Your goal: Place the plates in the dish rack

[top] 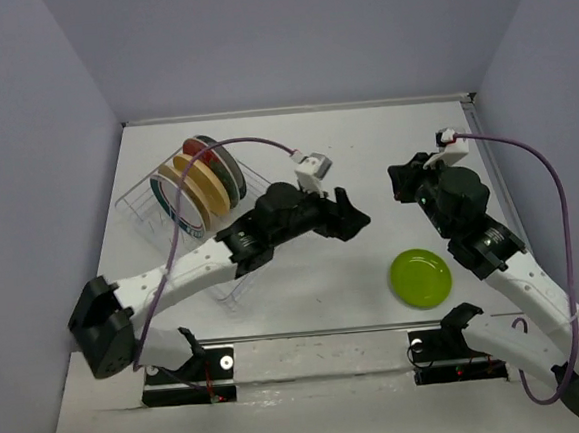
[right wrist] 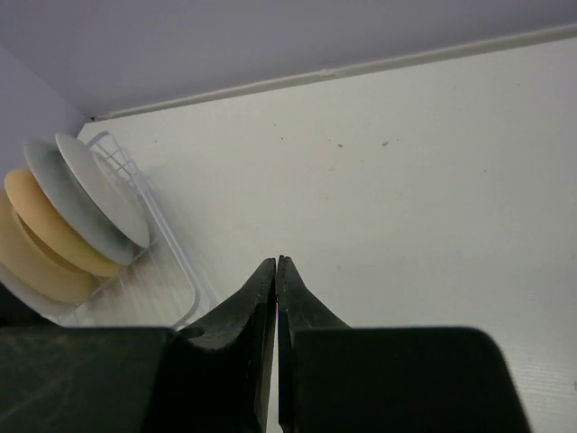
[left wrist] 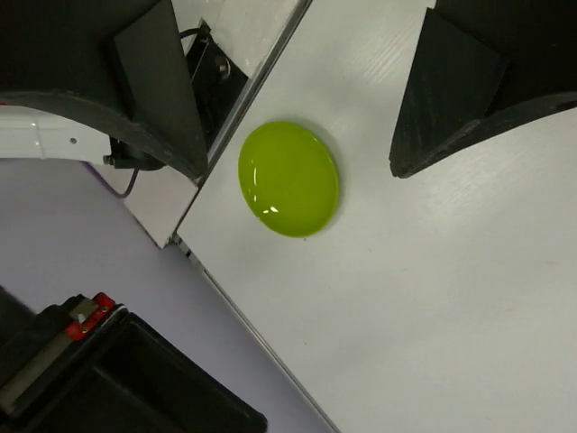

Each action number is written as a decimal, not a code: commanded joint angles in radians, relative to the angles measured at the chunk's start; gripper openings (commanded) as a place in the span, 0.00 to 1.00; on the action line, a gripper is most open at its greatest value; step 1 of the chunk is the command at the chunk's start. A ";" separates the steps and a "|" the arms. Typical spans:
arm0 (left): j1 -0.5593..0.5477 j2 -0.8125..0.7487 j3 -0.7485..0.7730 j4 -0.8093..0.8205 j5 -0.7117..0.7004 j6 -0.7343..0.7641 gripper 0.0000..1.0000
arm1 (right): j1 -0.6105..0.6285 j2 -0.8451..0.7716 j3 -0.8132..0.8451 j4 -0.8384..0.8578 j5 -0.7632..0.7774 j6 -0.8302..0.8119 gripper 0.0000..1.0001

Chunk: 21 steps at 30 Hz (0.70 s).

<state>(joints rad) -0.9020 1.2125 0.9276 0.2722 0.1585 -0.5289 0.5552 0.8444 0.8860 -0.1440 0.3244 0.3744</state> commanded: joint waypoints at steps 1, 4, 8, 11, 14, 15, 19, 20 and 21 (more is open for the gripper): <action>-0.139 0.217 0.197 0.012 -0.077 0.070 0.85 | -0.067 -0.083 -0.010 -0.090 0.020 0.017 0.09; -0.167 0.370 0.278 -0.030 -0.093 0.079 0.62 | -0.080 -0.192 0.001 -0.118 0.100 0.012 0.11; -0.221 0.601 0.475 -0.172 -0.138 0.141 0.58 | -0.080 -0.283 0.010 -0.123 0.091 0.015 0.13; -0.244 0.703 0.557 -0.243 -0.132 0.165 0.57 | -0.080 -0.303 0.011 -0.121 0.016 0.026 0.13; -0.245 0.827 0.634 -0.271 -0.113 0.168 0.57 | -0.080 -0.318 0.014 -0.121 -0.073 0.027 0.15; -0.245 0.850 0.646 -0.271 -0.105 0.171 0.57 | -0.080 -0.321 0.016 -0.121 -0.094 0.027 0.16; -0.247 0.941 0.697 -0.326 -0.094 0.181 0.57 | -0.080 -0.324 0.008 -0.134 -0.151 0.029 0.17; -0.247 0.959 0.697 -0.324 -0.093 0.182 0.57 | -0.080 -0.326 0.007 -0.137 -0.159 0.032 0.17; -0.247 0.966 0.695 -0.323 -0.093 0.182 0.57 | -0.080 -0.324 0.005 -0.140 -0.169 0.035 0.17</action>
<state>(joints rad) -1.1503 2.1624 1.5734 -0.0002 0.0528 -0.3752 0.4782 0.5255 0.8764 -0.2779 0.2379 0.3977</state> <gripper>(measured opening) 0.571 0.168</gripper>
